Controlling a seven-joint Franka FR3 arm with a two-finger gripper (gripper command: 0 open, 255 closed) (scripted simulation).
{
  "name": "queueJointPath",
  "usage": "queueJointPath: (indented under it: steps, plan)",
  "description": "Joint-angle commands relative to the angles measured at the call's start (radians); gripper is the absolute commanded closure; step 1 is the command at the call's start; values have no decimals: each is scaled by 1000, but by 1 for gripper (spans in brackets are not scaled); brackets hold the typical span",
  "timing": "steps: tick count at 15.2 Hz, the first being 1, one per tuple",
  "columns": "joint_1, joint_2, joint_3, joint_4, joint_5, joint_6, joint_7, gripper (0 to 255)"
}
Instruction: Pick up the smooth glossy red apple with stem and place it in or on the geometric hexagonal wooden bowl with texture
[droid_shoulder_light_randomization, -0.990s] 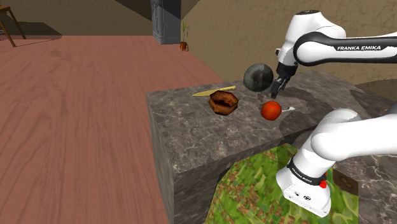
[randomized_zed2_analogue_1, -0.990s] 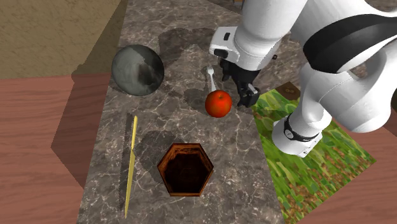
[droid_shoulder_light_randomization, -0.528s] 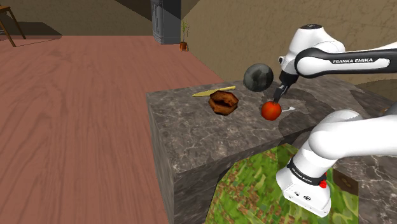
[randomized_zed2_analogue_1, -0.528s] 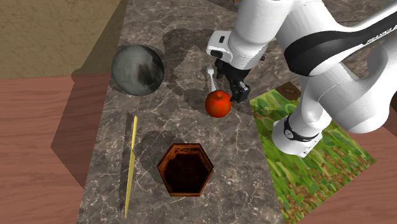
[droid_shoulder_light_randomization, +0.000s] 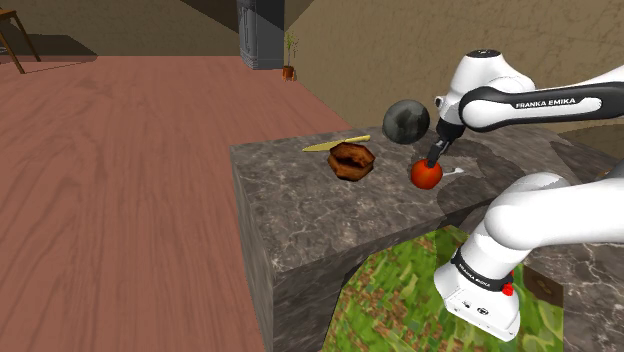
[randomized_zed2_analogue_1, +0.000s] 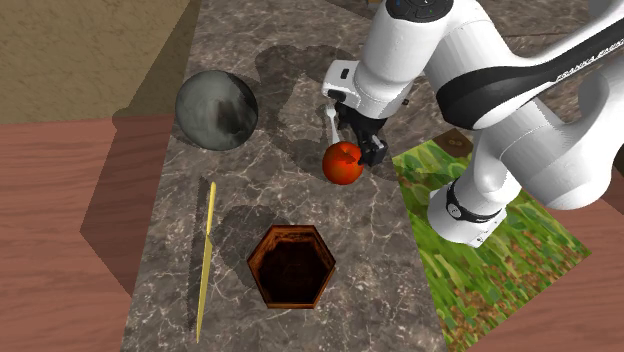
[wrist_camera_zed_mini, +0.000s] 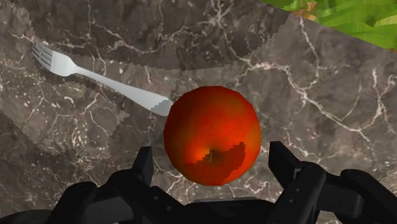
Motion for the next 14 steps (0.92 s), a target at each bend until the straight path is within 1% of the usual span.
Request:
queueJointPath:
  steps: [1, 3, 4, 13, 14]
  plan:
    - [0, 0, 0, 0, 0, 1, 0, 0]
    - [0, 0, 0, 0, 0, 1, 0, 0]
    - [0, 0, 0, 0, 0, 1, 0, 255]
    - [0, 0, 0, 0, 0, 1, 0, 255]
    - [2, -7, 5, 9, 6, -15, -3, 255]
